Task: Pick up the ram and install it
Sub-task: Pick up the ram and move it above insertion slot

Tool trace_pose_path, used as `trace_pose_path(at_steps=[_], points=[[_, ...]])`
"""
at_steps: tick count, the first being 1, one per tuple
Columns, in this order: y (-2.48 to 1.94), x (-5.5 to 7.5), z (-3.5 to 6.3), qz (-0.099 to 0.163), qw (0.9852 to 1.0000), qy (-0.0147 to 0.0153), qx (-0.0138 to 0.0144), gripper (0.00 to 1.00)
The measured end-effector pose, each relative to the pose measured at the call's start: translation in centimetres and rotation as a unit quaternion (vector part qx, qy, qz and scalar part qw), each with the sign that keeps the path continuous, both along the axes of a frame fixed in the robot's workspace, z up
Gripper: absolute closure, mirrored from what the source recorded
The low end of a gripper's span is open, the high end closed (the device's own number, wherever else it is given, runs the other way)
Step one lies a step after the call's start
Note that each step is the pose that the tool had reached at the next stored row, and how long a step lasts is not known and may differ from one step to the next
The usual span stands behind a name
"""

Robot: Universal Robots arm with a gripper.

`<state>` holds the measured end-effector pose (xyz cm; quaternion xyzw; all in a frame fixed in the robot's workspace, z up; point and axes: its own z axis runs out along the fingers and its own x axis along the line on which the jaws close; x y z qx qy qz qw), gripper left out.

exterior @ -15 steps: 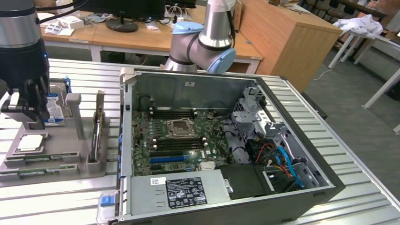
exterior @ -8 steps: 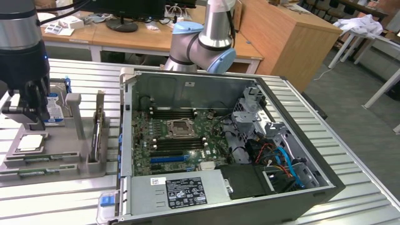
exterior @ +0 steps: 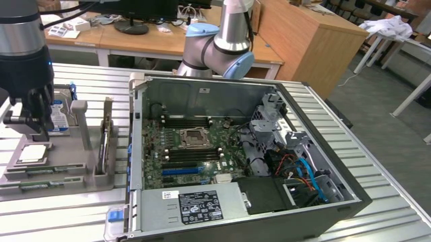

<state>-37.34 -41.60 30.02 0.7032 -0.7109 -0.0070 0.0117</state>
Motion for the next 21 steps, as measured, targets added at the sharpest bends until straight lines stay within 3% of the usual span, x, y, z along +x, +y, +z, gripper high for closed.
trace_pose_path(at_steps=[21], points=[[0.0,0.0,-0.74,0.005,1.0,0.0015,0.0,0.64]])
